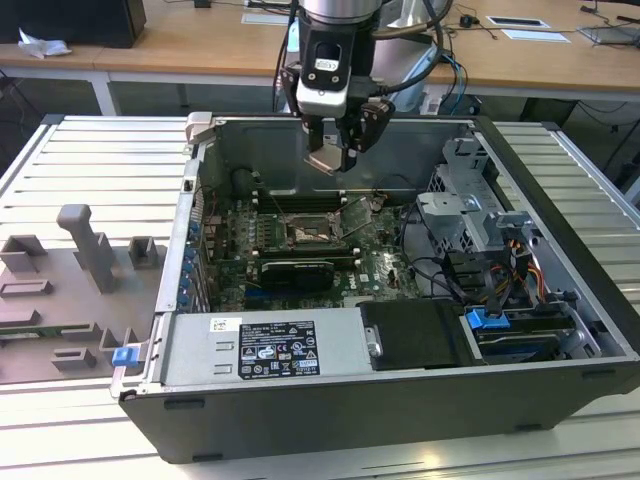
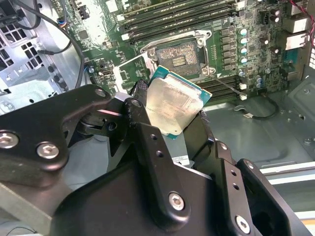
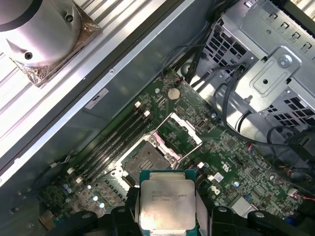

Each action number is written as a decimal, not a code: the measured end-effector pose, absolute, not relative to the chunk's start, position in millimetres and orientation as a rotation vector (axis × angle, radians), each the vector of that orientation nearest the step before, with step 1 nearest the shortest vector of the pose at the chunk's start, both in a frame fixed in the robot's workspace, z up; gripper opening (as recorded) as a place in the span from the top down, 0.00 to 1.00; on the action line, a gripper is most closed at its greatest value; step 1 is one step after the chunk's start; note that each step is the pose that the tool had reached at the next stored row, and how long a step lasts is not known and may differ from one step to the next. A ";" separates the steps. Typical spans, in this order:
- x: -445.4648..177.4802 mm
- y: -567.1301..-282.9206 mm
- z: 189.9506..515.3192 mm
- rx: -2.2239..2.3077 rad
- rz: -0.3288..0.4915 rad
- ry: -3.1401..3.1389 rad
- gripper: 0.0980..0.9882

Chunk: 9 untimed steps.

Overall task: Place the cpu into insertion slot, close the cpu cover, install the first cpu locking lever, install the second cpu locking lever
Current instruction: 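Place the cpu into insertion slot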

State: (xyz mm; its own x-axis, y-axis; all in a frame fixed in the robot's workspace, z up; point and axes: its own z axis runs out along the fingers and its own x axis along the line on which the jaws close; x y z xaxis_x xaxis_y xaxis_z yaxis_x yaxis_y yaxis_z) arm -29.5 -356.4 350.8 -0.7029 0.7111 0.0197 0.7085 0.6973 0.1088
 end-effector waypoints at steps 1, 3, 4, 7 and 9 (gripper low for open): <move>-29.6 -356.4 350.6 1.203 0.169 2.871 0.50; -29.9 -356.4 350.3 1.207 0.168 2.869 0.50; -29.9 -356.4 350.0 1.209 0.168 2.868 0.50; -30.1 -356.4 348.2 1.216 0.169 2.865 0.50; -30.1 -356.5 347.5 1.219 0.168 2.864 0.50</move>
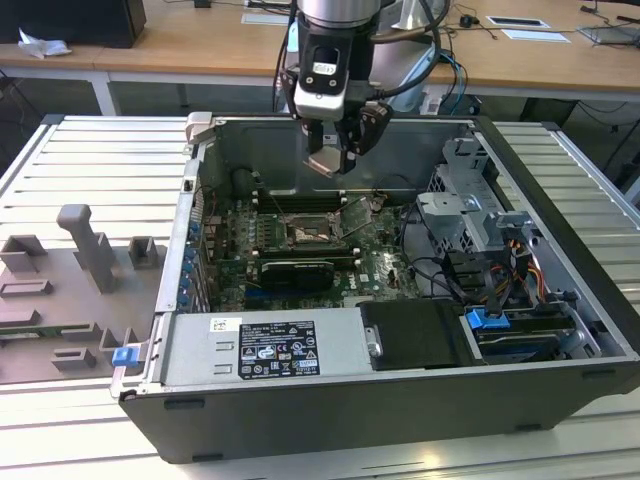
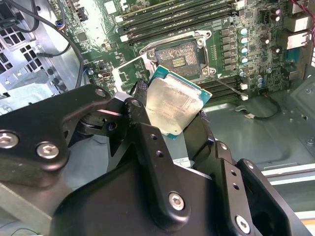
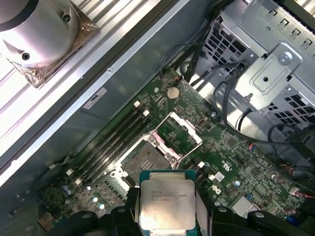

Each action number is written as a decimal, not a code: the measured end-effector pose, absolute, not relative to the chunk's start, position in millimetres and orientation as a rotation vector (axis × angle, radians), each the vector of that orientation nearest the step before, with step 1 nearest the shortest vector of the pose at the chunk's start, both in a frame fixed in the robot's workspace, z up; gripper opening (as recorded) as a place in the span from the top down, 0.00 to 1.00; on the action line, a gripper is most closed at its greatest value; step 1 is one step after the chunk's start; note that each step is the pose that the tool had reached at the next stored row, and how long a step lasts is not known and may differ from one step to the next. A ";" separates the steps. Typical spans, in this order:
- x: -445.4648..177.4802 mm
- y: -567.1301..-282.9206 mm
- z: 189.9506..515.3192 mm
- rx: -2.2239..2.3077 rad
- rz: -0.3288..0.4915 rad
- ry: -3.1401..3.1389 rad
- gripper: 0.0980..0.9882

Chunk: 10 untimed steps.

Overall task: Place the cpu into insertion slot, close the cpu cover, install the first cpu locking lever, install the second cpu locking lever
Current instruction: 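Place the cpu into insertion slot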

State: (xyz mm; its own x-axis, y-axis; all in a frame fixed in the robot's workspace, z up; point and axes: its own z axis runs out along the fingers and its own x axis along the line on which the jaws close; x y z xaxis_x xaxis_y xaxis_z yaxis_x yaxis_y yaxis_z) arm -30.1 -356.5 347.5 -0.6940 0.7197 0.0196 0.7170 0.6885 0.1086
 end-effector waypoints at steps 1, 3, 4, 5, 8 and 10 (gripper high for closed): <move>-30.2 -356.5 347.3 1.220 0.168 2.864 0.50; -30.2 -356.4 346.5 1.223 0.168 2.862 0.50; -30.2 -356.4 346.1 1.226 0.168 2.861 0.50; -30.2 -356.4 345.9 1.228 0.168 2.860 0.50; -30.3 -356.5 345.1 1.234 0.168 2.857 0.50; -30.4 -356.5 344.5 1.240 0.168 2.854 0.50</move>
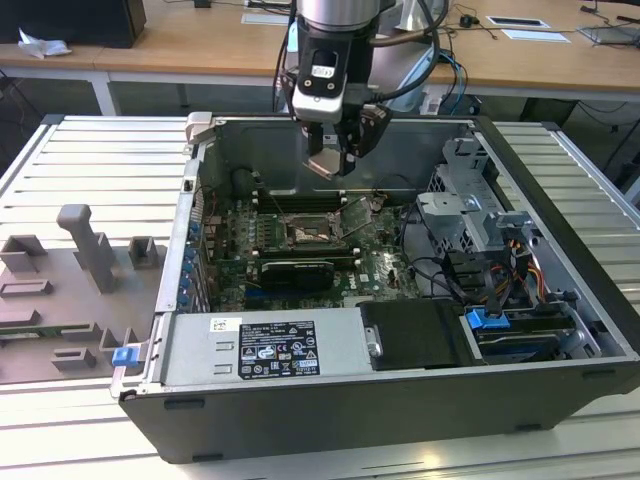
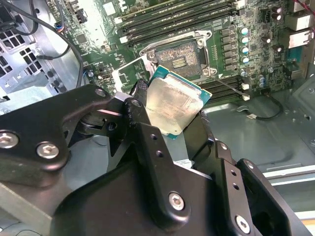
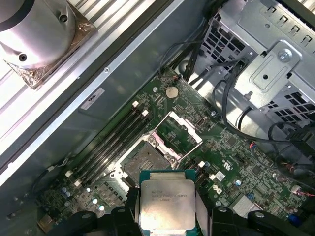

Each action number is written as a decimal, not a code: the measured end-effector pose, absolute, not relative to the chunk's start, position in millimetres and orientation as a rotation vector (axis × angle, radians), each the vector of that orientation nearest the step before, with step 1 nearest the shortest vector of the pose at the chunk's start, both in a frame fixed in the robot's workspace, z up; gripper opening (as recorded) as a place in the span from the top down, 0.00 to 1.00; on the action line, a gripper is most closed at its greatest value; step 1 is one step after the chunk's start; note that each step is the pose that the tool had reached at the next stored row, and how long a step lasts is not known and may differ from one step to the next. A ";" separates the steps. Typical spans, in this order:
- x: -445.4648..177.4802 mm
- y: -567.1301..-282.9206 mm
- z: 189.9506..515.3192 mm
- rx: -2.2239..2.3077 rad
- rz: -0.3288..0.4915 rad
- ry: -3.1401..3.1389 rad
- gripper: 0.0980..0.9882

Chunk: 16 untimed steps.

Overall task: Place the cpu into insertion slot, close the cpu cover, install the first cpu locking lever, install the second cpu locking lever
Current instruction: 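Place the cpu into insertion slot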

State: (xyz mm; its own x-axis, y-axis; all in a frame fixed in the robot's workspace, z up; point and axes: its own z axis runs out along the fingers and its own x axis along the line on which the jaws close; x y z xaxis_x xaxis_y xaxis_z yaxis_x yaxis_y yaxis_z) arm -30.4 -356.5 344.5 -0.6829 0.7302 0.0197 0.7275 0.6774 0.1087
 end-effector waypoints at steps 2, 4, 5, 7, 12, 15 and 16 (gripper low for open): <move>-30.5 -356.5 343.8 1.246 0.168 2.851 0.50; -30.6 -356.5 343.2 1.252 0.168 2.848 0.50; -30.6 -356.4 343.0 1.254 0.168 2.847 0.50; -30.7 -356.4 342.5 1.260 0.168 2.845 0.50; -30.8 -356.4 341.0 1.273 0.167 2.838 0.50; -30.9 -356.5 340.4 1.280 0.167 2.835 0.50; -30.9 -356.5 340.2 1.282 0.167 2.834 0.50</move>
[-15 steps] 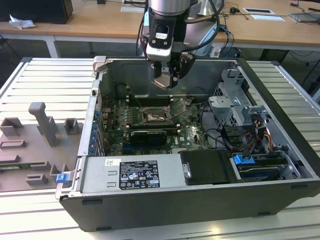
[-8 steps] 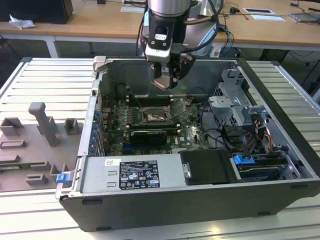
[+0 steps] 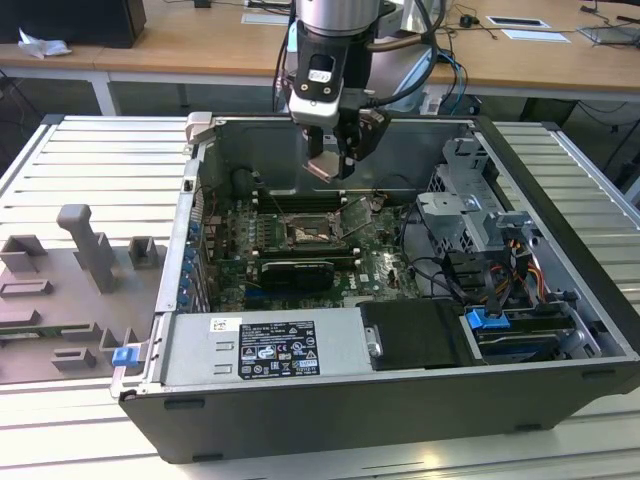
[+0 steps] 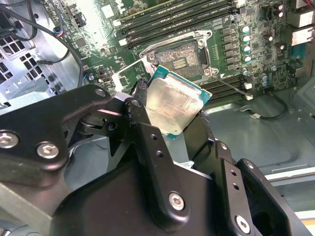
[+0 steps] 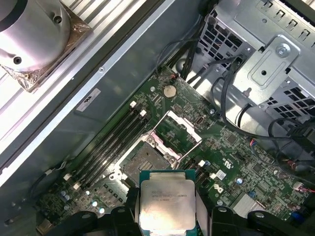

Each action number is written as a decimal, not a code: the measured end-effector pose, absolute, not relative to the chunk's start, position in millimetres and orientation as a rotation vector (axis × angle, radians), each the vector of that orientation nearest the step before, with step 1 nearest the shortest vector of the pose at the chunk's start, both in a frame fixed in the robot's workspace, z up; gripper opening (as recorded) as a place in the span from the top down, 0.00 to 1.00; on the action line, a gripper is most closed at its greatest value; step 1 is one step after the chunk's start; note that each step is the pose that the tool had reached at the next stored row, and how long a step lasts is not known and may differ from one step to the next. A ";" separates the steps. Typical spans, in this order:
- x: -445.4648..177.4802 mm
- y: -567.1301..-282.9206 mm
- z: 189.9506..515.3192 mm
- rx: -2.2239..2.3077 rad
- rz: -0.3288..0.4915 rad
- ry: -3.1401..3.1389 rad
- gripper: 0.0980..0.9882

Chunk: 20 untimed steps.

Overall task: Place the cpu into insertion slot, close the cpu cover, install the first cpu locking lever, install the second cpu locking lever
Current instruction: 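Place the cpu into insertion slot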

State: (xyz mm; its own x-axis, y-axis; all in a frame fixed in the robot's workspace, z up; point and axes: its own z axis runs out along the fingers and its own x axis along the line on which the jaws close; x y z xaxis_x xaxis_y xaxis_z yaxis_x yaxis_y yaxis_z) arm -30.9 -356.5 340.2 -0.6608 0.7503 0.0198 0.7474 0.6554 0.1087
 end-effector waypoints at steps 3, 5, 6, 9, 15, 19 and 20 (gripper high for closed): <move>-31.0 -356.5 339.2 1.292 0.167 2.829 0.50; -31.0 -356.4 338.9 1.296 0.167 2.827 0.50; -31.0 -356.4 338.5 1.300 0.167 2.825 0.50; -31.1 -356.4 337.6 1.309 0.167 2.820 0.50; -31.3 -356.4 335.9 1.323 0.167 2.813 0.50; -31.5 -356.4 334.9 1.332 0.166 2.809 0.50; -31.5 -356.4 334.5 1.335 0.166 2.807 0.50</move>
State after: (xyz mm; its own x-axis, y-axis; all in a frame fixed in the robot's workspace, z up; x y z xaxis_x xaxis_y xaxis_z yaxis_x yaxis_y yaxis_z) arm -31.5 -356.4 334.5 -0.6318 0.7748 0.0198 0.7718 0.6265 0.1088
